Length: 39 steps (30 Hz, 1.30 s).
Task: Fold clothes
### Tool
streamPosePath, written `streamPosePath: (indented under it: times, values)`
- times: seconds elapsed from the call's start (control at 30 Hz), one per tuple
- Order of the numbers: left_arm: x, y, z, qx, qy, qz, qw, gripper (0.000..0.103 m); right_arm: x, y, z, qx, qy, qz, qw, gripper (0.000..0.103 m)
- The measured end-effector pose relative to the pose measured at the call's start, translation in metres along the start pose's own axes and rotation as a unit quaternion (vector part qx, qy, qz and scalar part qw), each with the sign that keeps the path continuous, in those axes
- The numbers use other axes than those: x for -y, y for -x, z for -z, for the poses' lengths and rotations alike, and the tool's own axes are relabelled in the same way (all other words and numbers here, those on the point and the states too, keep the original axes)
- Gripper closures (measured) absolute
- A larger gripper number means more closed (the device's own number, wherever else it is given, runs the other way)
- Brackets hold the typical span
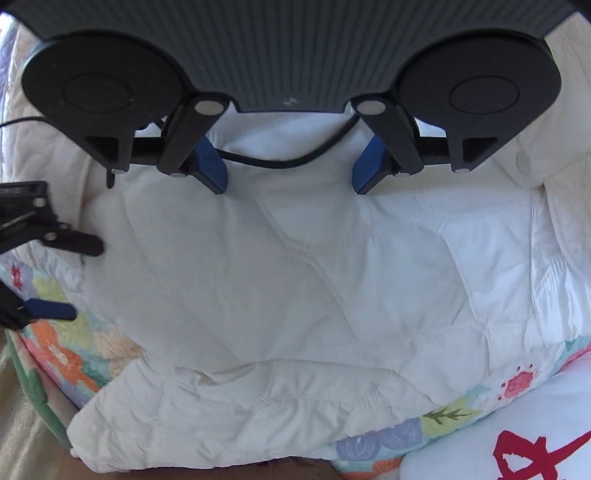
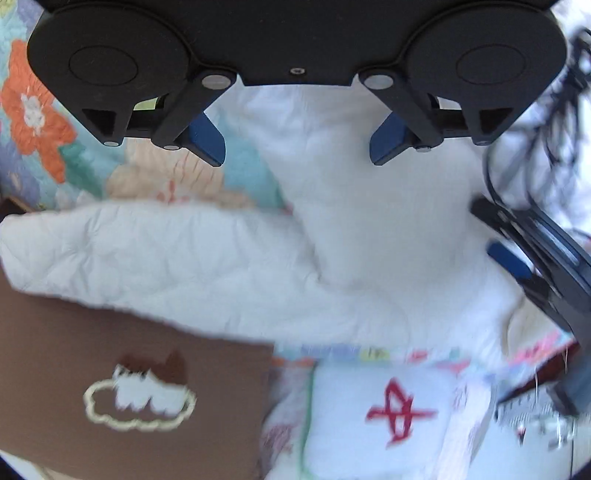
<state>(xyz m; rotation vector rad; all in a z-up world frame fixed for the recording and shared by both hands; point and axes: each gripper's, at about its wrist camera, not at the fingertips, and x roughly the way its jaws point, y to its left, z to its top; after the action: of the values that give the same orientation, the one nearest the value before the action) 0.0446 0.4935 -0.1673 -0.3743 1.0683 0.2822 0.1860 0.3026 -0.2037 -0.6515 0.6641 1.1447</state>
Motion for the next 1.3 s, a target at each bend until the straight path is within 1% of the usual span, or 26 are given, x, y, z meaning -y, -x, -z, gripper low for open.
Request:
streamPosePath:
  times: [0.03,0.07,0.13,0.17,0.2,0.23,0.33,0.37,0.4,0.47,0.5,0.57,0.6,0.67,0.73,0.83,0.9,0.97,1.0,1.03,1.1,1.17,1.2,1.27,1.3]
  values:
    - [-0.001,0.008,0.008,0.004,0.006,-0.002,1.0000,0.031,0.002,-0.005,0.011,-0.017,-0.005,-0.004,1.000,0.036]
    - [-0.005,0.015,0.016,0.007,0.019,-0.004,0.9998,0.031,0.006,-0.007,0.023,-0.025,-0.018,-0.010,0.999,0.039]
    - [-0.017,0.030,0.034,0.005,0.053,-0.002,0.9986,0.032,0.015,0.000,0.043,-0.024,-0.050,-0.006,0.998,0.039]
    - [-0.024,0.037,0.043,0.002,0.071,0.000,0.9975,0.035,0.017,0.006,0.050,-0.024,-0.065,-0.001,0.998,0.039]
    - [-0.030,0.045,0.053,0.001,0.087,0.000,0.9962,0.035,0.016,0.013,0.053,-0.026,-0.078,0.011,0.997,0.039]
    - [-0.035,0.055,0.064,0.003,0.096,-0.008,0.9953,0.035,0.015,0.020,0.056,-0.026,-0.090,0.023,0.995,0.039]
    - [-0.045,0.093,0.103,0.021,0.115,-0.024,0.9928,0.033,-0.002,0.053,0.057,-0.013,-0.118,0.060,0.991,0.036]
    - [-0.048,0.107,0.117,0.028,0.121,-0.032,0.9917,0.033,-0.009,0.068,0.056,-0.008,-0.125,0.070,0.990,0.033]
    - [-0.051,0.122,0.132,0.039,0.125,-0.041,0.9905,0.031,-0.018,0.086,0.054,0.002,-0.127,0.075,0.989,0.028]
    - [-0.056,0.151,0.161,0.057,0.133,-0.059,0.9877,0.027,-0.034,0.127,0.056,0.034,-0.137,0.069,0.988,0.025]
    - [-0.059,0.164,0.178,0.062,0.137,-0.071,0.9861,0.024,-0.041,0.150,0.060,0.050,-0.147,0.059,0.986,0.023]
    - [-0.068,0.183,0.206,0.056,0.152,-0.094,0.9823,0.018,-0.048,0.196,0.070,0.077,-0.177,0.034,0.981,0.022]
    - [-0.074,0.191,0.221,0.048,0.159,-0.104,0.9805,0.018,-0.049,0.217,0.075,0.091,-0.195,0.021,0.976,0.019]
    - [-0.082,0.207,0.252,0.041,0.172,-0.120,0.9769,0.017,-0.051,0.256,0.079,0.102,-0.213,-0.006,0.972,0.015]
    - [-0.085,0.224,0.281,0.053,0.175,-0.129,0.9746,0.017,-0.057,0.287,0.077,0.118,-0.211,-0.012,0.970,0.014]
    - [-0.092,0.246,0.313,0.069,0.189,-0.143,0.9691,0.017,-0.068,0.328,0.071,0.129,-0.217,-0.051,0.966,0.012]
    - [-0.099,0.262,0.329,0.077,0.204,-0.152,0.9640,0.017,-0.069,0.347,0.072,0.134,-0.250,-0.112,0.952,0.012]
    - [-0.104,0.278,0.341,0.085,0.211,-0.148,0.9626,0.017,-0.073,0.362,0.073,0.130,-0.275,-0.177,0.936,0.012]
    - [-0.105,0.285,0.347,0.092,0.216,-0.142,0.9617,0.017,-0.077,0.369,0.073,0.130,-0.272,-0.188,0.935,0.012]
    - [-0.104,0.291,0.351,0.099,0.221,-0.139,0.9602,0.017,-0.084,0.374,0.074,0.130,-0.265,-0.192,0.936,0.011]
    - [-0.100,0.298,0.357,0.108,0.228,-0.134,0.9585,0.017,-0.105,0.383,0.076,0.133,-0.227,-0.159,0.952,0.010]
    - [-0.092,0.300,0.356,0.107,0.218,-0.127,0.9616,0.017,-0.124,0.384,0.084,0.129,-0.208,-0.112,0.963,0.009]
    - [-0.083,0.301,0.355,0.107,0.207,-0.126,0.9643,0.017,-0.133,0.384,0.087,0.127,-0.201,-0.093,0.967,0.009]
    - [-0.065,0.303,0.352,0.107,0.184,-0.122,0.9694,0.017,-0.150,0.381,0.098,0.119,-0.207,-0.082,0.968,0.009]
    - [-0.053,0.305,0.351,0.110,0.168,-0.118,0.9726,0.017,-0.159,0.379,0.104,0.118,-0.212,-0.084,0.967,0.009]
